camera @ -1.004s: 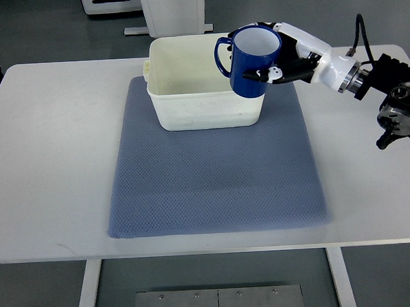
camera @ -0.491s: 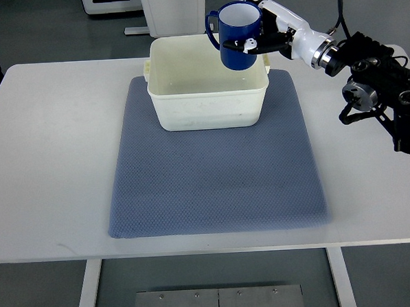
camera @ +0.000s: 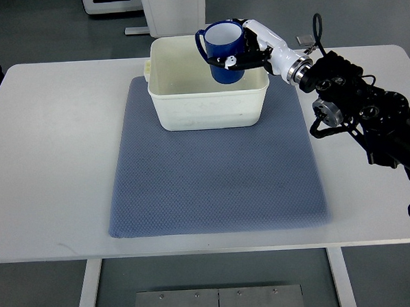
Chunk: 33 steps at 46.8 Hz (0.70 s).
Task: Place cup in box with right hand
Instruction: 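Lower the mug into the white box and open the right hand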
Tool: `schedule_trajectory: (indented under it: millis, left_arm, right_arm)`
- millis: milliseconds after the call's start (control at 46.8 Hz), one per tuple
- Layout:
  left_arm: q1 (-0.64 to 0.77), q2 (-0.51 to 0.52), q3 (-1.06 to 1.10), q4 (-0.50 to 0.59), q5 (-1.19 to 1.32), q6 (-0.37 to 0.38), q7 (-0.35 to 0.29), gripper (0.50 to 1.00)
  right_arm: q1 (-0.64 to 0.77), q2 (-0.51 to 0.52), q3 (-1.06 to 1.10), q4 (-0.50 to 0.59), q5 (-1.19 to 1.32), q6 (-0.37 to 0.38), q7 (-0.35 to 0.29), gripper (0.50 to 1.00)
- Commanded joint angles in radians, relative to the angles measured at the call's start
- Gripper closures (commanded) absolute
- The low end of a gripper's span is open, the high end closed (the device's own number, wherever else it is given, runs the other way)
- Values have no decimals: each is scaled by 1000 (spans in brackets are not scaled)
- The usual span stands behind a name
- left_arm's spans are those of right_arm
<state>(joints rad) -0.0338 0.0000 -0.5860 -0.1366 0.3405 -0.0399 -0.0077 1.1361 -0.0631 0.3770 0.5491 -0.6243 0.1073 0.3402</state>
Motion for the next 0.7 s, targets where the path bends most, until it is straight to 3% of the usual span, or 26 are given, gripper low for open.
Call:
schedule_trajectory:
  millis: [0, 342, 363, 406, 470, 491, 683]
  left_arm:
    - [0, 0, 0, 0, 0, 0, 0, 500]
    - [0, 0, 0, 0, 0, 0, 0, 500]
    - [0, 0, 0, 0, 0, 0, 0, 500]
    - [0, 0, 0, 0, 0, 0, 0, 500]
    - [0, 0, 0, 0, 0, 0, 0, 500]
    - [0, 0, 0, 0, 0, 0, 0, 500]
    - [0, 0, 0, 0, 0, 0, 0, 500]
  right_arm:
    - [-4, 2, -1, 0, 0, -9, -1, 1000]
    - [-27, 12, -1, 3, 0, -38, 8, 1000]
    - [-29, 12, -1, 3, 0, -38, 10, 963]
    - [-30, 14, -1, 3, 0, -38, 10, 836]
    - [-30, 14, -1, 3, 1, -38, 10, 572]
    - [-30, 14, -1, 5, 1, -38, 11, 509]
    - [-39, 22, -3, 6, 1, -38, 11, 502]
